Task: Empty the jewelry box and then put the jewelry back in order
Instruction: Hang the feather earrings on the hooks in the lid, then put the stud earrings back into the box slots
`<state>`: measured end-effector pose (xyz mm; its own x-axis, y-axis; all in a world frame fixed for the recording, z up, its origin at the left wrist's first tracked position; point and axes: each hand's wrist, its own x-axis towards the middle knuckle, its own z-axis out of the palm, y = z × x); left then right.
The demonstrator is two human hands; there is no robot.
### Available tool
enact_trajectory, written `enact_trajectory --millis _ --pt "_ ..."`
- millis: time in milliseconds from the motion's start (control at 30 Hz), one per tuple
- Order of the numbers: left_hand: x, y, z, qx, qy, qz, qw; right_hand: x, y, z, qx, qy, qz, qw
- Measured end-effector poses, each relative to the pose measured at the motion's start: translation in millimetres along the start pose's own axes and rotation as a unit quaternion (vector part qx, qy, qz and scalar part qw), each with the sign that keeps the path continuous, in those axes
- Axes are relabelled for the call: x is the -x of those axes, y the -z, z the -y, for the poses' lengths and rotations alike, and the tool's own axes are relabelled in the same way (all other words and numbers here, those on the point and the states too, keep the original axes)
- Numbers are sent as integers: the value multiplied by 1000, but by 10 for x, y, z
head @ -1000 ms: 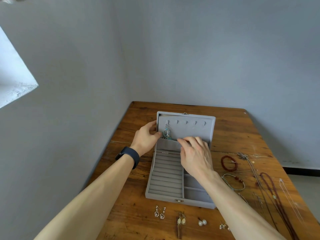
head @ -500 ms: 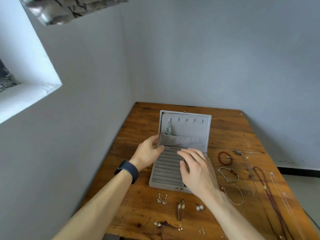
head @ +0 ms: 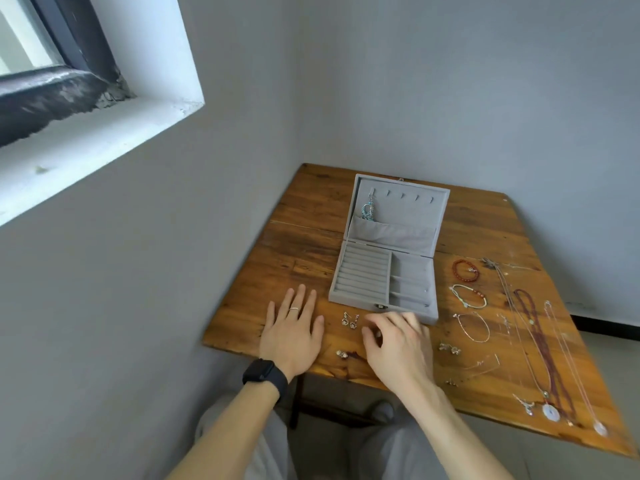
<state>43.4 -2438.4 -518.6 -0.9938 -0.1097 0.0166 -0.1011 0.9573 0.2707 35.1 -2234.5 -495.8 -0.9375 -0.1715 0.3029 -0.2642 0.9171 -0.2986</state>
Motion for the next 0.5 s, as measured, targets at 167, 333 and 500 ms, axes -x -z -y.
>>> enact_trajectory --millis 167,333,500 --pt "-4 -3 -8 -3 4 2 1000 -162 -47 153 49 -43 17 998" --pt "-4 -11 -1 -4 6 2 1000 -256 -99 277 56 -79 41 994" --pt "-22 -28 17 1 6 -6 1000 -256 -40 248 -40 -101 31 994"
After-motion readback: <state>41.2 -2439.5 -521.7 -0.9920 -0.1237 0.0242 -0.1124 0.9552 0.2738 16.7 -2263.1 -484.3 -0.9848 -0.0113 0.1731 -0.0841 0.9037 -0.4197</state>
